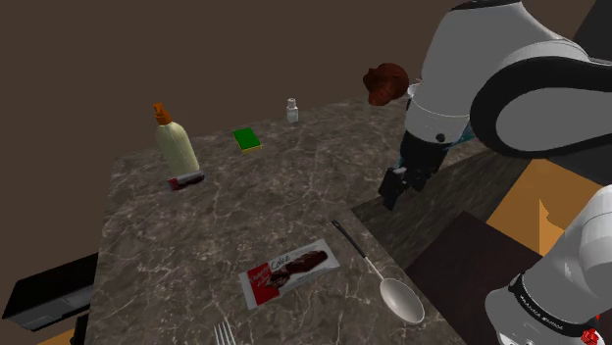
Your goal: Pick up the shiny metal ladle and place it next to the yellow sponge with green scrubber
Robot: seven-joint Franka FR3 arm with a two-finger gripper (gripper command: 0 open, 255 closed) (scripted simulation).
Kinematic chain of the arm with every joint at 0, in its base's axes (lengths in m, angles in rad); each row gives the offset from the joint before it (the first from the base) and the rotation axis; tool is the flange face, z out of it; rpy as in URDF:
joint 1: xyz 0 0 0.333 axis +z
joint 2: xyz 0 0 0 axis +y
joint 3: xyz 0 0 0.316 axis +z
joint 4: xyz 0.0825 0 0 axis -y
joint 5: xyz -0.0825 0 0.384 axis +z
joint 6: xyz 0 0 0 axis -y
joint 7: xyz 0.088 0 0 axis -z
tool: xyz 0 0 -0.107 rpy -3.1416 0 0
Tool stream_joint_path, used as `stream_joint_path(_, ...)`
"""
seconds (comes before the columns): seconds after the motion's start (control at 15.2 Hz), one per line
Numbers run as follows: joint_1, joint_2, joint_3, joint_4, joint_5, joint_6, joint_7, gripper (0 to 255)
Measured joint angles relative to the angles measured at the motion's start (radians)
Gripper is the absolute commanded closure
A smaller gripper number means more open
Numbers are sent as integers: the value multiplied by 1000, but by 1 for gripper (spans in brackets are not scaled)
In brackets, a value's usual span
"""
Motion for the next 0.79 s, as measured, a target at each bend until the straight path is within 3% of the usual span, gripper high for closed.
stream_joint_path(0.53,62,156,158,-41,169,207,192,0)
stream_joint_path(0.79,68,228,204,-50,204,294,228,0)
